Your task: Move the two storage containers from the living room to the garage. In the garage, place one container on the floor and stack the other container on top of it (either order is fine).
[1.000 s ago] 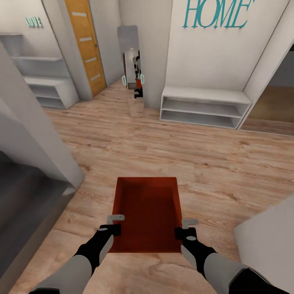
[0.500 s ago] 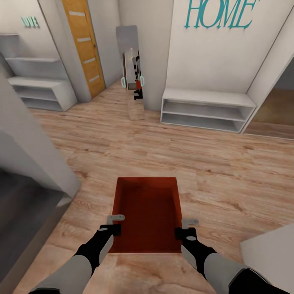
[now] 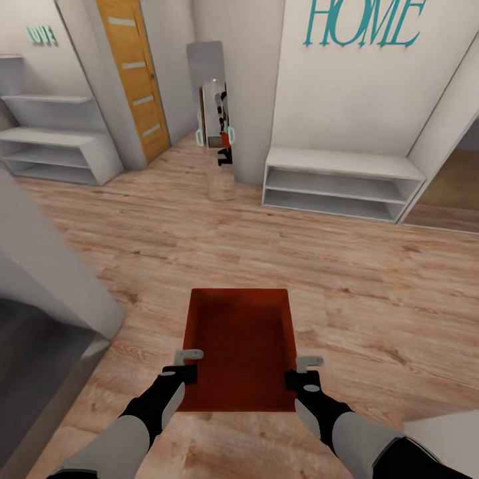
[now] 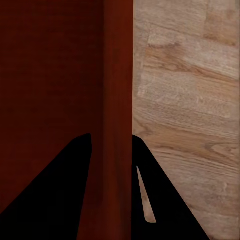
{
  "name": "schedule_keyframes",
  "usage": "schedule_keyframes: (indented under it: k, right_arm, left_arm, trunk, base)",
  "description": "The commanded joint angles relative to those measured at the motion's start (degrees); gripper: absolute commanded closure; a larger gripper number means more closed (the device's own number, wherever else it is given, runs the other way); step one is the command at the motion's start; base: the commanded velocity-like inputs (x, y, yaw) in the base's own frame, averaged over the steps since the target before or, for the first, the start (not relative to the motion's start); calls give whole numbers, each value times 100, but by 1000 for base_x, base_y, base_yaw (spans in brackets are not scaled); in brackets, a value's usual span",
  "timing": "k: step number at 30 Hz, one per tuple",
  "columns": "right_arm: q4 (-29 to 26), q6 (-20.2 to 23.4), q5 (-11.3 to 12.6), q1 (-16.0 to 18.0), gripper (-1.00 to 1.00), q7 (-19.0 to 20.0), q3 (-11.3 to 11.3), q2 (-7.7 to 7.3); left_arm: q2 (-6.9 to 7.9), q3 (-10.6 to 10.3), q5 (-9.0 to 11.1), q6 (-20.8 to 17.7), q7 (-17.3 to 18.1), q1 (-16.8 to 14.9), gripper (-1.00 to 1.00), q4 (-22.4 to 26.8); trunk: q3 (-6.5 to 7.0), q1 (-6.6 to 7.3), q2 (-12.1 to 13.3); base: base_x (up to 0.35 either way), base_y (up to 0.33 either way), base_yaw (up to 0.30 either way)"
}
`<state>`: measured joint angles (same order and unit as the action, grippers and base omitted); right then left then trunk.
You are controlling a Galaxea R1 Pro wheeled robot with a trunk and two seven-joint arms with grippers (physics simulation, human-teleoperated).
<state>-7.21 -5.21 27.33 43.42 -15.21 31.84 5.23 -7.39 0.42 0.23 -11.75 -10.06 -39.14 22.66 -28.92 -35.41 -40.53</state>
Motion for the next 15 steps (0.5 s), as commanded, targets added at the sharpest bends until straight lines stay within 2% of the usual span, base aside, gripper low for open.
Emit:
schedule_keyframes:
  k: [1,15]
  right_arm:
    - [202,-8,61,-1,100,0,139,-4]
    - [202,-7,61,-1,100,0,139,-11]
  left_arm:
    - [55,78,17,-37,-23,-6,100,362]
    - [59,81,12,-37,-23,-6,100,362]
  trunk:
    - [-6,-4,-5]
    - [-6,-4,-5]
  base:
    - [322,0,0]
    - [322,0,0]
